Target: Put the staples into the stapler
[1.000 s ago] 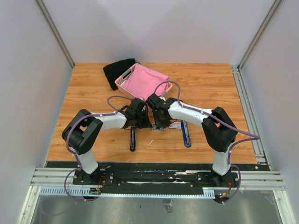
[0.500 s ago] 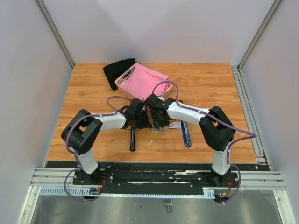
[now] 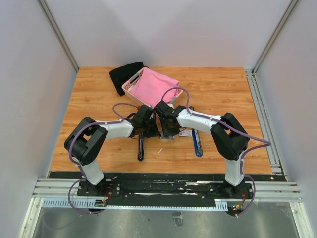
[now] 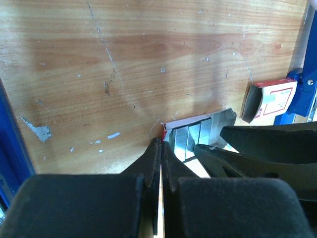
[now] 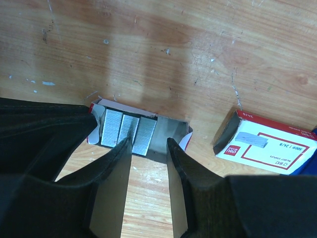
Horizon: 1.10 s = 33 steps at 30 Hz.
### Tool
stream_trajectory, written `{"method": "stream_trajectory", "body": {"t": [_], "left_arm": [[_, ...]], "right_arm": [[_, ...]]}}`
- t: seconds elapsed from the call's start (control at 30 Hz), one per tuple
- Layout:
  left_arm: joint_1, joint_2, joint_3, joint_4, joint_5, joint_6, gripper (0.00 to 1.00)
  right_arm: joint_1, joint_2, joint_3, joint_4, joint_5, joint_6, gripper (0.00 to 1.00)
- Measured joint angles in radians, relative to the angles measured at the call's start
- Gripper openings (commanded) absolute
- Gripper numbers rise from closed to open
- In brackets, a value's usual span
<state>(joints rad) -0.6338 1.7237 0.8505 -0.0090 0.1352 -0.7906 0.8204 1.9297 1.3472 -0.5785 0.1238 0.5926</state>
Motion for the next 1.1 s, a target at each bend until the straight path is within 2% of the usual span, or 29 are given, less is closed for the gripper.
{"method": "stream_trajectory", "body": {"t": [0.8, 1.1], "left_arm": [[-0.003, -0.014, -0.017, 0.000, -0.003, -0.008, 0.00], [-0.003, -0.014, -0.017, 0.000, -0.003, -0.008, 0.00]], "right_arm": [[0.047, -0.039, -0.063, -0.006, -0.002, -0.010, 0.36], [0.062, -0.022, -0.056, -0.018, 0.000, -0.014, 0.33]]}}
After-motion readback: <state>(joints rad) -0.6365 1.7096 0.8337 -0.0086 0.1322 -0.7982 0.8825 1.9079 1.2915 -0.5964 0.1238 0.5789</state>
